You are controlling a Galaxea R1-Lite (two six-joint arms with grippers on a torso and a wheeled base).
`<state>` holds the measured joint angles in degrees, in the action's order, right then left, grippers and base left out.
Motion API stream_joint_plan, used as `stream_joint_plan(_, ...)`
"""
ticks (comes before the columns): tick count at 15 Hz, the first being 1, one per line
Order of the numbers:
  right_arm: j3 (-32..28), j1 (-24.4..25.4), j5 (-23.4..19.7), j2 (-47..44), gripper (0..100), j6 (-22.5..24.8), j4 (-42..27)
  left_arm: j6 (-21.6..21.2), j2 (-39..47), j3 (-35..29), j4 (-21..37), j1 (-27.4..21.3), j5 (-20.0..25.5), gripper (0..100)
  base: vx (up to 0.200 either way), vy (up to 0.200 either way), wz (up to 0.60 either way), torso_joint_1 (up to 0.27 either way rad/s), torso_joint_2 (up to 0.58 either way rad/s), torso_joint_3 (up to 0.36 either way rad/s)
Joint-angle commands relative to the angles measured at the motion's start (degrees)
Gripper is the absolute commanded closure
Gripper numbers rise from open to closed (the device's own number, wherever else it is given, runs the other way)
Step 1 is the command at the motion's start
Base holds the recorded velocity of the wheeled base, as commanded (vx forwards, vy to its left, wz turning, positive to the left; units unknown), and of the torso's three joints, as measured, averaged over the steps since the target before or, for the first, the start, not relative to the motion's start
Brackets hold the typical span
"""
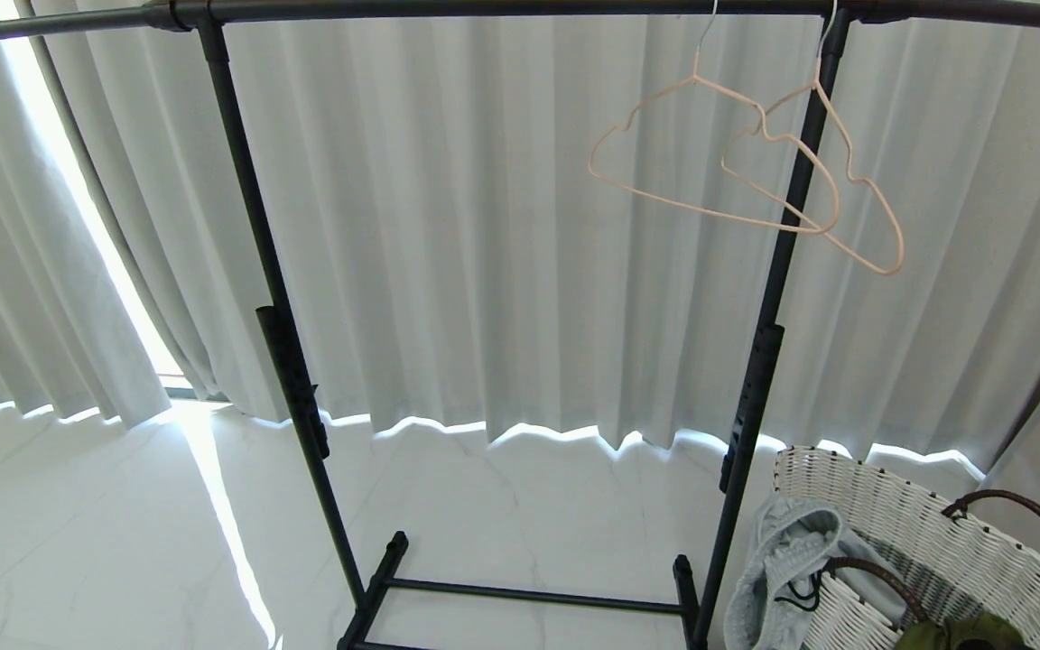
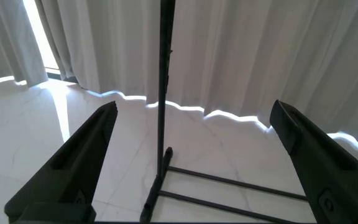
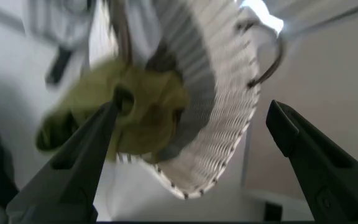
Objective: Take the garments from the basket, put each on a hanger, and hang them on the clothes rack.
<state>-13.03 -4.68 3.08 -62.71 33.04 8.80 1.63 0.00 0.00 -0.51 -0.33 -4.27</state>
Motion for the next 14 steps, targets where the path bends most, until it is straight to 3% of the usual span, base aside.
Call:
stream_joint_plan(1,3.6,-1.3,0.1,-11.6,0,1.9,4.7,0.0,0.1,0.0,0.0,0.0,0.0,0,0.0,0.0,0.0,0.0,0.0,0.0)
stream_joint_plan(6,5.7,-1.5,0.2,-24.7,0,2.4,17.8,0.0,0.0,0.0,0.0,0.0,0.0,0,0.0,0.0,0.0,0.0,0.0,0.0)
stream_joint_plan(14,5.0,-2.0,4.6,-34.8,0,3.1,29.1,0.0,0.1,0.0,0.0,0.0,0.0,0,0.0,0.0,0.0,0.0,0.0,0.0)
